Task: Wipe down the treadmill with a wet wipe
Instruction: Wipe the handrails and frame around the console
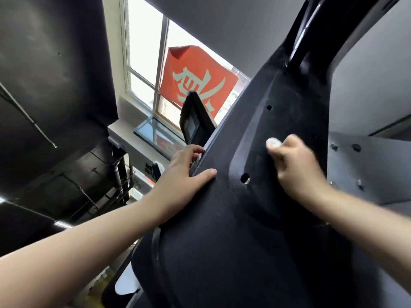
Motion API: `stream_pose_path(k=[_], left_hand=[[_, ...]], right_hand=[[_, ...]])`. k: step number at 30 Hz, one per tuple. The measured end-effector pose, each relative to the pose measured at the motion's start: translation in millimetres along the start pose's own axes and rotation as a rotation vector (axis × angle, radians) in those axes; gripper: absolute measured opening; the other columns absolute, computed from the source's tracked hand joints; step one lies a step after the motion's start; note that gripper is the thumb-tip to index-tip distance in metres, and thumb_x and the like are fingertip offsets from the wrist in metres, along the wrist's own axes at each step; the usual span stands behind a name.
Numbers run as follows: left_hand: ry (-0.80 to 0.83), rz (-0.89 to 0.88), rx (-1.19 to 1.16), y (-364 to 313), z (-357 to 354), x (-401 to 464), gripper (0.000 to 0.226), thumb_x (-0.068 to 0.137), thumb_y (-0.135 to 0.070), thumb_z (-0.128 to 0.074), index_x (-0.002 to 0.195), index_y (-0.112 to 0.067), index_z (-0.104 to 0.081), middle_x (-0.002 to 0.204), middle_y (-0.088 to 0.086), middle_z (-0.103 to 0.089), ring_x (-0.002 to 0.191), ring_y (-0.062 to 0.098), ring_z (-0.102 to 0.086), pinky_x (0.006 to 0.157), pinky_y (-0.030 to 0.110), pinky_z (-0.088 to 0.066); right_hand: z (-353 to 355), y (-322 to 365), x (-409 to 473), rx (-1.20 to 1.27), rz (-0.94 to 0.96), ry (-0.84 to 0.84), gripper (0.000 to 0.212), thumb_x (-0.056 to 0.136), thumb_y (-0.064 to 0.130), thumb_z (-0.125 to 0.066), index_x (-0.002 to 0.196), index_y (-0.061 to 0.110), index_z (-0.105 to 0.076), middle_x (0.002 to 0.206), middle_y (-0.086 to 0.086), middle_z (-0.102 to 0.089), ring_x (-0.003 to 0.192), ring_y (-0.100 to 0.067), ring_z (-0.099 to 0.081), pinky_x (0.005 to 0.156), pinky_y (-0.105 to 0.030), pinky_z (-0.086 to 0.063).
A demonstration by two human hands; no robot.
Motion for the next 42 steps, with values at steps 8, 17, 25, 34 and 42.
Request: stream_pose_path(k=[8,17,25,34,42], left_hand=[[-0.063,-0.104,0.134,-12,4,5,0.029,0.085,-0.037,-0.06,0.11,-0.029,-0.048,0.117,-0.007,-0.051,0.107,0.009,-0.05,0.095,0.031,-0.041],[0.077,-0.459,0.336,-63,-15,90,0.056,0.079,-0.055,-0.046,0.119,-0.015,-0.053,0.127,0.002,-0.05,0.118,0.018,-0.045,0.099,0.025,-0.029],[0.325,-0.511,0.175,-42,-37,136,0.054,0.085,-0.047,-0.036,0.12,-0.011,-0.058,0.139,0.001,-0.041,0.133,0.023,-0.032,0.113,0.024,-0.015],[0.34,-0.317,-0.027,-46,-51,133,0.047,0.079,-0.031,-0.04,0.121,-0.021,-0.058,0.142,-0.007,-0.039,0.14,0.011,-0.004,0.11,0.021,0.0],[0.277,-0.282,-0.102,-45,-45,134,0.038,0.081,-0.027,-0.043,0.114,-0.02,-0.061,0.133,-0.008,-0.05,0.14,0.019,-0.013,0.114,0.036,-0.013]], right_hand=[[-7,-40,-10,0.052,-0.031,-0.08,0.035,0.086,-0.007,-0.057,0.117,0.007,-0.065,0.112,-0.009,-0.053,0.106,-0.043,-0.052,0.091,-0.042,-0.041],[-11,31,-46,0.322,-0.041,0.022,0.042,0.093,0.01,-0.04,0.133,0.0,-0.05,0.135,0.0,-0.046,0.125,-0.021,-0.043,0.108,-0.008,-0.015],[-22,-28,-39,0.212,-0.64,0.256,0.059,0.101,0.039,-0.021,0.148,0.024,0.011,0.155,0.014,0.02,0.131,0.012,0.021,0.109,-0.009,0.007],[-24,12,-39,0.125,-0.666,0.398,0.063,0.098,0.05,-0.02,0.146,0.028,0.014,0.153,0.015,0.022,0.138,0.005,0.021,0.112,-0.016,0.004],[-28,77,-39,0.159,-0.619,0.49,0.072,0.08,0.059,-0.003,0.136,0.029,0.03,0.144,0.026,0.034,0.131,0.01,0.032,0.104,-0.005,0.016]])
Point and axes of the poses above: each hand's wrist, its own x-axis towards the middle knuckle, its own z-axis out of the back of the hand, y = z × x, the point moved 8 cm from there along x, towards the middle knuckle
